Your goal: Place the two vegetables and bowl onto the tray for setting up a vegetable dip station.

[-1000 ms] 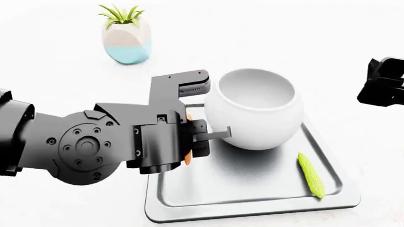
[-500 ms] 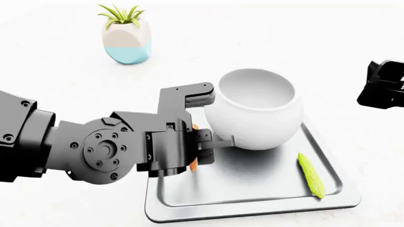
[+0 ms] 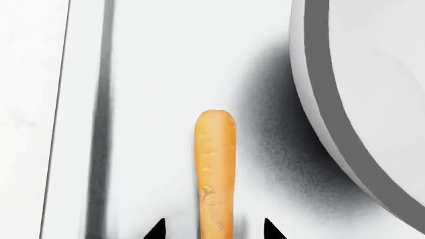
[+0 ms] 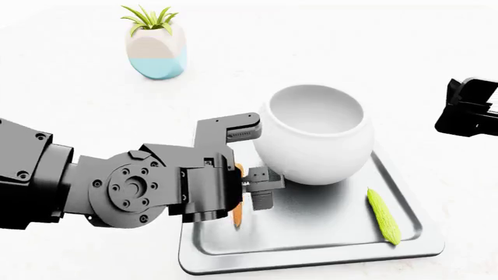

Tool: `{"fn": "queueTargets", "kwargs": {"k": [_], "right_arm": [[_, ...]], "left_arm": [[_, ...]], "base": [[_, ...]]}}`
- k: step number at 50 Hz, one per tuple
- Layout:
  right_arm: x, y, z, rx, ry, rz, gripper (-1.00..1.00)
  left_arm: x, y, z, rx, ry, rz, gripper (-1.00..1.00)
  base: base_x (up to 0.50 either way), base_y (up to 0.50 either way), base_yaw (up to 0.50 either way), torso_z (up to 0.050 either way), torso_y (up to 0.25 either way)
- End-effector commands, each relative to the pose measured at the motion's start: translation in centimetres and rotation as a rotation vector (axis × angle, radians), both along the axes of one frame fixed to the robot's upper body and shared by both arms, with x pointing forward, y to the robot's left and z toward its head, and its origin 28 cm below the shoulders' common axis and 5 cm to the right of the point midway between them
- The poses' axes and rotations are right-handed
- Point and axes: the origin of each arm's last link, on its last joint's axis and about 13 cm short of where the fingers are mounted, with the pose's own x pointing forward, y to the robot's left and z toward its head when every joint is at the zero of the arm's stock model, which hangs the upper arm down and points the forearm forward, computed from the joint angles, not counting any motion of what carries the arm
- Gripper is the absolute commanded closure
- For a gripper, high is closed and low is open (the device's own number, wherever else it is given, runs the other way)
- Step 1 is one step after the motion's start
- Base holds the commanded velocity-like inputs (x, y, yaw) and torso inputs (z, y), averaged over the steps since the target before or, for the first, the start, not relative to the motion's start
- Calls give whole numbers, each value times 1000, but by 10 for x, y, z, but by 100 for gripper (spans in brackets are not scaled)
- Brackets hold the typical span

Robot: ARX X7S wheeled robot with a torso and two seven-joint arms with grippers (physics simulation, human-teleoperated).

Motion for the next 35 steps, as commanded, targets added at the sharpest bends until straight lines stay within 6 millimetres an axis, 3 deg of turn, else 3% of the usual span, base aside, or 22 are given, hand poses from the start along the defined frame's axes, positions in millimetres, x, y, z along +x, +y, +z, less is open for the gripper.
{"fn": "queueTargets", "kwargs": {"k": [1,10,15,31,35], "right_arm": [[0,0,0,2,0,6,-100],[0,1,3,0,-2,10,-100],[-5,1,8,-3,-11,11,-100],[-12,5,22,-20,-35,12,-100],[-14,7,25,-72,-33,47,-100]], "left_arm": [[2,2,-1,-11,16,12,-100],[-3,5,8,-23,1,10,-100],[-11,13,28,10,-67,33,-100],[-47,33,62,146,-106,-9,-100],[-53,37,79,194,-203,-5,-100]], "base": [[0,0,0,0,0],[0,0,0,0,0],[0,0,0,0,0],[0,0,0,0,0],[0,0,0,0,0]]}}
